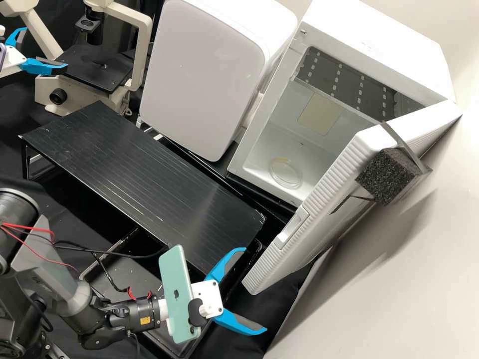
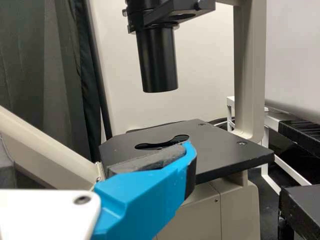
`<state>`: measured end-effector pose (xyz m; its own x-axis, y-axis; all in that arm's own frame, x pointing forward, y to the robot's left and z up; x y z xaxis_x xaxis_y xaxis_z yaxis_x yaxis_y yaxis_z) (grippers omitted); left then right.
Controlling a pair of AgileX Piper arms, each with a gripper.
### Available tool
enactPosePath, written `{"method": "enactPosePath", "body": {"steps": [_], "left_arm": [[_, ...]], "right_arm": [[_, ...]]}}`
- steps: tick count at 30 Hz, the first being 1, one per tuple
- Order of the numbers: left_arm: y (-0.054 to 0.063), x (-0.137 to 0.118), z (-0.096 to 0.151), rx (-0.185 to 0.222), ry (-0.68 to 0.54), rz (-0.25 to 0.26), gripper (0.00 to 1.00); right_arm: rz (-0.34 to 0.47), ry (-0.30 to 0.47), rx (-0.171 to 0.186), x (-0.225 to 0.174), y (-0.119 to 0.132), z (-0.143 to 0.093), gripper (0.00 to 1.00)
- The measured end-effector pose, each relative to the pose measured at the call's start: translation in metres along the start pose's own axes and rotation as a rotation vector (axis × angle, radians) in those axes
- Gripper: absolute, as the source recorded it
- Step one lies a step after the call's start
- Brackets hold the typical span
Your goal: Close the incubator door
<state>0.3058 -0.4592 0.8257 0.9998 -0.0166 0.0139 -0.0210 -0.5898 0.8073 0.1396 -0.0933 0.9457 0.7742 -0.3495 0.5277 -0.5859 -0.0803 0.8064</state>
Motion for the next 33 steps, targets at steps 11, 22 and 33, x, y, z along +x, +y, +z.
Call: {"method": "enactPosePath", "body": {"steps": [11,22,33], "left_arm": [[0.0,0.0,0.0,0.0,0.0,0.0,1.0],[0.0,0.0,0.0,0.0,0.0,0.0,1.0],[0.0,0.0,0.0,0.0,0.0,0.0,1.0]], "right_arm": [[-0.062,0.064,-0.015,0.009,-0.013,-0.013,1.0],[-0.074,0.103,-0.053,0.017,-0.018,-0.021,1.0],[-0.157,0.157,0.038,0.015,-0.026,-0.032,1.0]]}}
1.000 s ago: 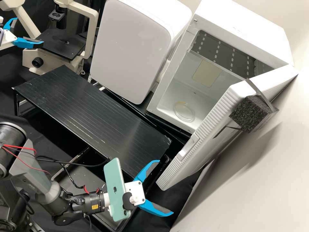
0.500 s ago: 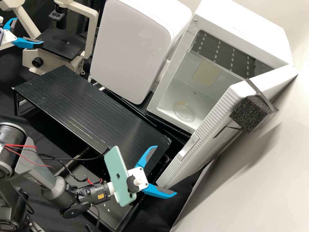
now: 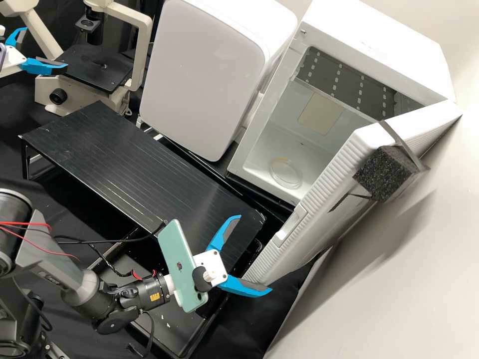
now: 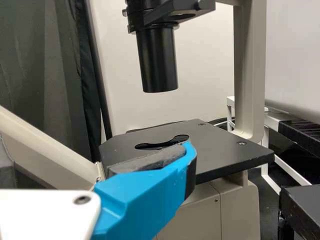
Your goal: Close the incubator door
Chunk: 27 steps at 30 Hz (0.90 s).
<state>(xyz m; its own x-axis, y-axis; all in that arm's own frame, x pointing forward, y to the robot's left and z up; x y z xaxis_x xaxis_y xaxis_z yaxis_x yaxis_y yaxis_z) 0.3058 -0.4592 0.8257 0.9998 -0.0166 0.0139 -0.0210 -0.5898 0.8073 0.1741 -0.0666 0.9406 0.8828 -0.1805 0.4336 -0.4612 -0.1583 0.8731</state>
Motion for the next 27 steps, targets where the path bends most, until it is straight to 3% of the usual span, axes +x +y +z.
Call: {"method": "enactPosePath", "body": {"steps": [3,8,14,18,27], "left_arm": [[0.0,0.0,0.0,0.0,0.0,0.0,1.0],[0.0,0.0,0.0,0.0,0.0,0.0,1.0],[0.0,0.0,0.0,0.0,0.0,0.0,1.0],[0.0,0.0,0.0,0.0,0.0,0.0,1.0],[0.0,0.0,0.0,0.0,0.0,0.0,1.0]], "right_arm": [[-0.014,0.001,0.033,-0.002,-0.001,-0.003,1.0],[-0.054,0.041,0.039,-0.014,-0.011,-0.019,1.0],[-0.153,0.201,0.031,-0.04,-0.037,-0.055,1.0],[-0.173,0.294,0.029,-0.052,-0.042,-0.07,1.0],[-0.205,0.323,0.04,-0.055,-0.048,-0.074,1.0]]}}
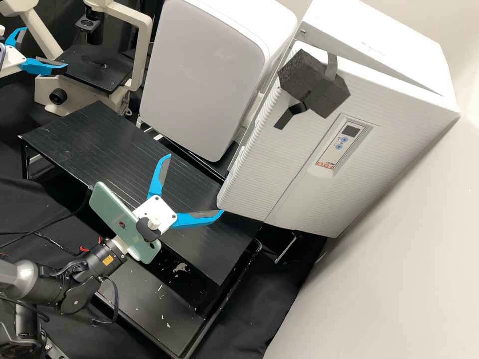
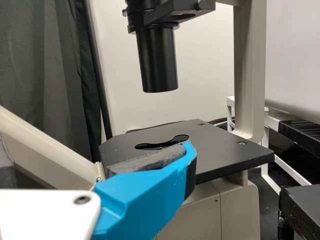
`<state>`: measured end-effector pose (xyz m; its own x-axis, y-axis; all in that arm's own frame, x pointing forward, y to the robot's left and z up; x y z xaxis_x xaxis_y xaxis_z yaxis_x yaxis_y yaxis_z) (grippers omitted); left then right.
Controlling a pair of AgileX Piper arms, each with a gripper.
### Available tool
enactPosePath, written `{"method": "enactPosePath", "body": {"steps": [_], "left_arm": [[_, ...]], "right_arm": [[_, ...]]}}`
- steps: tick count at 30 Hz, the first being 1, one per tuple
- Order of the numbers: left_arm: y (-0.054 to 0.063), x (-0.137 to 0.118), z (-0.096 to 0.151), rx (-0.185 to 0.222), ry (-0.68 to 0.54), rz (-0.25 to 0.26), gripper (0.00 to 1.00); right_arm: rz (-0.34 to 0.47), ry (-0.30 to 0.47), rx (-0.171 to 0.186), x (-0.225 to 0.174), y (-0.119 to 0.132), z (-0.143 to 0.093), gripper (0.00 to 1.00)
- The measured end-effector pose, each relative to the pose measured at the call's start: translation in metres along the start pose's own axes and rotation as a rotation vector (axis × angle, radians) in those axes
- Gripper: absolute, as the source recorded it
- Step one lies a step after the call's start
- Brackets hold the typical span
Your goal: Close the incubator door
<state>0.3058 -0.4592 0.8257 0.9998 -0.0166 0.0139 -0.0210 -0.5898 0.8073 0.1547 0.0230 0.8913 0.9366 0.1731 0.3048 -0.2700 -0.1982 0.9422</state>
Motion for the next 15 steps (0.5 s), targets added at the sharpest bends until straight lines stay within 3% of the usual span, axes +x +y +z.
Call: {"method": "enactPosePath", "body": {"steps": [5,8,15], "left_arm": [[0.0,0.0,0.0,0.0,0.0,0.0,1.0],[0.0,0.0,0.0,0.0,0.0,0.0,1.0],[0.0,0.0,0.0,0.0,0.0,0.0,1.0]], "right_arm": [[-0.041,-0.013,0.01,0.001,-0.005,0.004,1.0],[-0.028,-0.017,0.06,-0.003,-0.014,0.004,1.0],[-0.061,-0.015,0.115,-0.014,-0.03,0.001,1.0]]}}
